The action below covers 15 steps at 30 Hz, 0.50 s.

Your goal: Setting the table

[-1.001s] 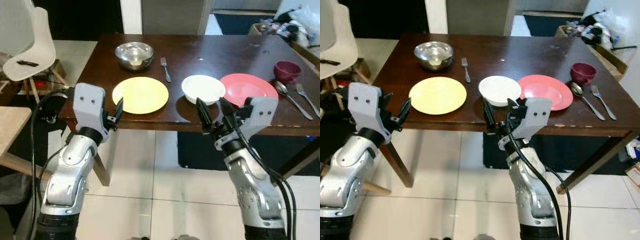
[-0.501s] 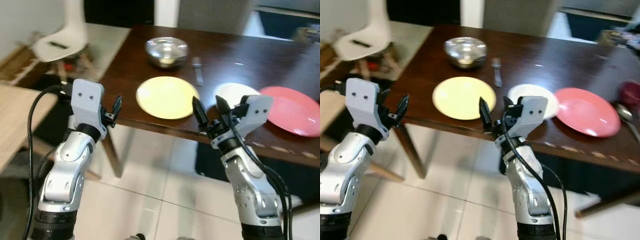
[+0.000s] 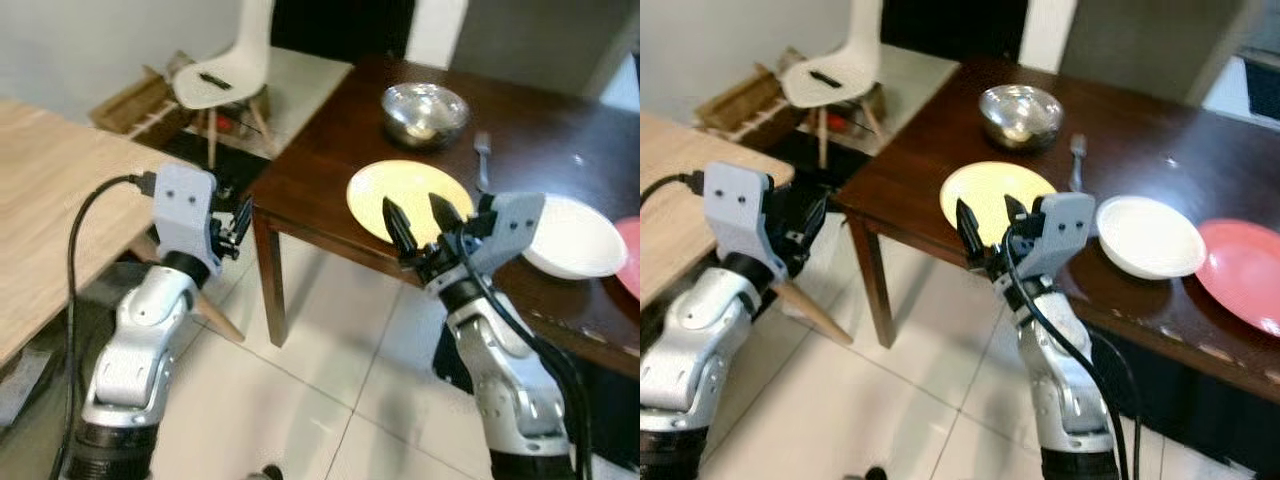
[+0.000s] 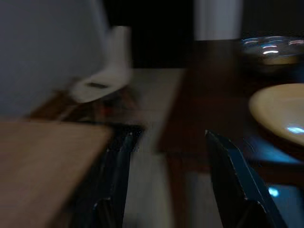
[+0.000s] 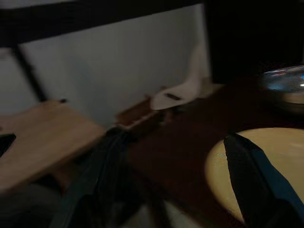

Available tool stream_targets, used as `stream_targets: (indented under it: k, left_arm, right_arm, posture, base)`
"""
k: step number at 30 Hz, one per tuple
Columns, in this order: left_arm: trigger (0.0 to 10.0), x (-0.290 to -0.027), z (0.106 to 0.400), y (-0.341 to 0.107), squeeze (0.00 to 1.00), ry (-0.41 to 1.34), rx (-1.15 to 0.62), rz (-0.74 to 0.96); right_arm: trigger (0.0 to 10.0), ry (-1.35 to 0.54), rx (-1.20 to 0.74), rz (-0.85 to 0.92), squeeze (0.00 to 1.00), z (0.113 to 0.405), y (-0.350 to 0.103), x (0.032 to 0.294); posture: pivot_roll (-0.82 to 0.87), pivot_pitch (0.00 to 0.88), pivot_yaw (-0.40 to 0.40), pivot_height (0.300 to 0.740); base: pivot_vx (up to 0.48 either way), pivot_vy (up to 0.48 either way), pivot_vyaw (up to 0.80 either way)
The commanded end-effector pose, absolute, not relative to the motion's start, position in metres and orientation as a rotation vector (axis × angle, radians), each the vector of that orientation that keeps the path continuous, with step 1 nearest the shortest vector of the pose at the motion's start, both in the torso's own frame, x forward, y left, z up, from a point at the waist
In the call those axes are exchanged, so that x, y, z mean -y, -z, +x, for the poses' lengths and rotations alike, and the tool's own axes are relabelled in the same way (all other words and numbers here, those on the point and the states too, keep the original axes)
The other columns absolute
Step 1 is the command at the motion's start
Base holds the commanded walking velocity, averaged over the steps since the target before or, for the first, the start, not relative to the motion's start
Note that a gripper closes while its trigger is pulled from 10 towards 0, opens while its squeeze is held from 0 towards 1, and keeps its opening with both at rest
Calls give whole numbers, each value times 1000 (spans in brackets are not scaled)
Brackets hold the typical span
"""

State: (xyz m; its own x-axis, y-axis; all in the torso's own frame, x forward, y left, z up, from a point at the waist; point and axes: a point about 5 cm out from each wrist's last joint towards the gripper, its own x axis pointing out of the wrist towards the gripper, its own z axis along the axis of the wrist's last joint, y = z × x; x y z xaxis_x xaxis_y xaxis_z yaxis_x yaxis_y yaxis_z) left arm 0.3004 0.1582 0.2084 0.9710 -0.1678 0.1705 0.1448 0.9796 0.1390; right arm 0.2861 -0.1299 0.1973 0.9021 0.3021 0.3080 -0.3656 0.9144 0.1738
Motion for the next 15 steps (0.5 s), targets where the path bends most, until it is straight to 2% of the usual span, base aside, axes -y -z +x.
stream_targets:
  k: [1,15]
  left_arm:
    - [10000,-158,300,-202,0,157,154,130]
    - [10000,-159,300,-201,0,148,149,136]
  right_arm:
    - [10000,-361,278,229,0,284,-197,129]
    - [10000,-371,283,234,0,284,-198,129]
  posture:
    - [-111,7,53,740]
    - [-111,7,53,740]
  base:
    - [0,0,756]
    - [0,0,752]
